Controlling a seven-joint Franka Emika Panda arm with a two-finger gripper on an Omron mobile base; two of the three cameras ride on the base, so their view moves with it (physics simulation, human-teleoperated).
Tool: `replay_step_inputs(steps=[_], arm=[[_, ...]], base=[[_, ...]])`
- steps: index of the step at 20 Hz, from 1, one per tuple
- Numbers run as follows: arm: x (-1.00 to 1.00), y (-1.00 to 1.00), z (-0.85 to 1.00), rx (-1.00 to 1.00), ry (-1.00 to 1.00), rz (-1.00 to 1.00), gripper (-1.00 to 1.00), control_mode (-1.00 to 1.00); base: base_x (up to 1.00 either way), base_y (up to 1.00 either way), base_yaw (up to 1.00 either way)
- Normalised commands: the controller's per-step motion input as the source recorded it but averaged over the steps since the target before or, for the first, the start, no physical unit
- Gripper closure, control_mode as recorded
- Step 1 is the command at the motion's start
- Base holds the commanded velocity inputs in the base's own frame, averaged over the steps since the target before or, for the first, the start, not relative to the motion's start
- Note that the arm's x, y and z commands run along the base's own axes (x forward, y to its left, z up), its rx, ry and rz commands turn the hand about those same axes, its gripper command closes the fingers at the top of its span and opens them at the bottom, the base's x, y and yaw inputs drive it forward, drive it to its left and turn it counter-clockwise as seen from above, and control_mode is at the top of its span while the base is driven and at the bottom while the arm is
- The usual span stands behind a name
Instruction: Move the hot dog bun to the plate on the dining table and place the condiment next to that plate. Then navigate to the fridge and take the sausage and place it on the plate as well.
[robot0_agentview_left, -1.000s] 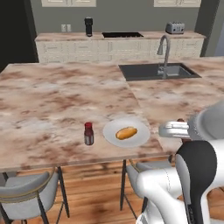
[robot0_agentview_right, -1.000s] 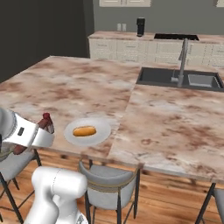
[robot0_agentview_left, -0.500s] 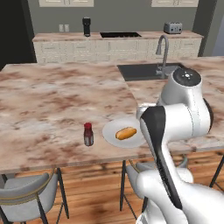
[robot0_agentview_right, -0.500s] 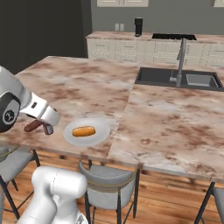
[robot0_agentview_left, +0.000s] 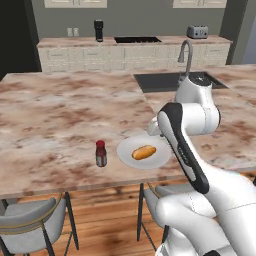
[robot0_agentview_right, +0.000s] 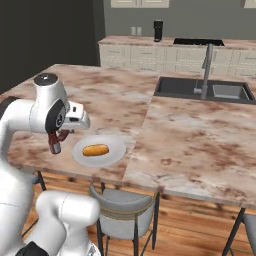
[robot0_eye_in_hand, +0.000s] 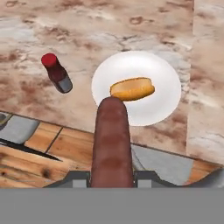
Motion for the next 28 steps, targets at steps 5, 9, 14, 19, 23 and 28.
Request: replay_step_inputs(steps=[5, 9, 14, 19, 23, 28], arm=[[0.52, -0.05, -0.65, -0.05, 0.11, 0.47, 1.00, -1.00], [0.53, -0.06, -0.31, -0.04, 0.09, 0.26, 1.00, -1.00], [0.65, -0.12, -0.28, -0.01, 0.02, 0.19, 1.00, -1.00], [0.69, -0.01, -0.31, -0.03, 0.05, 0.19, 1.00, -1.00], [0.58, 0.00, -0.41, -0.04, 0.07, 0.16, 1.00, -1.00], [0.57, 0.00, -0.42, -0.02, 0.12, 0.10, 1.00, -1.00]], base=[[0.00, 0.00, 0.00], [0.00, 0.00, 0.00], [0.00, 0.00, 0.00], [0.00, 0.00, 0.00], [0.00, 0.00, 0.00], [0.00, 0.00, 0.00]])
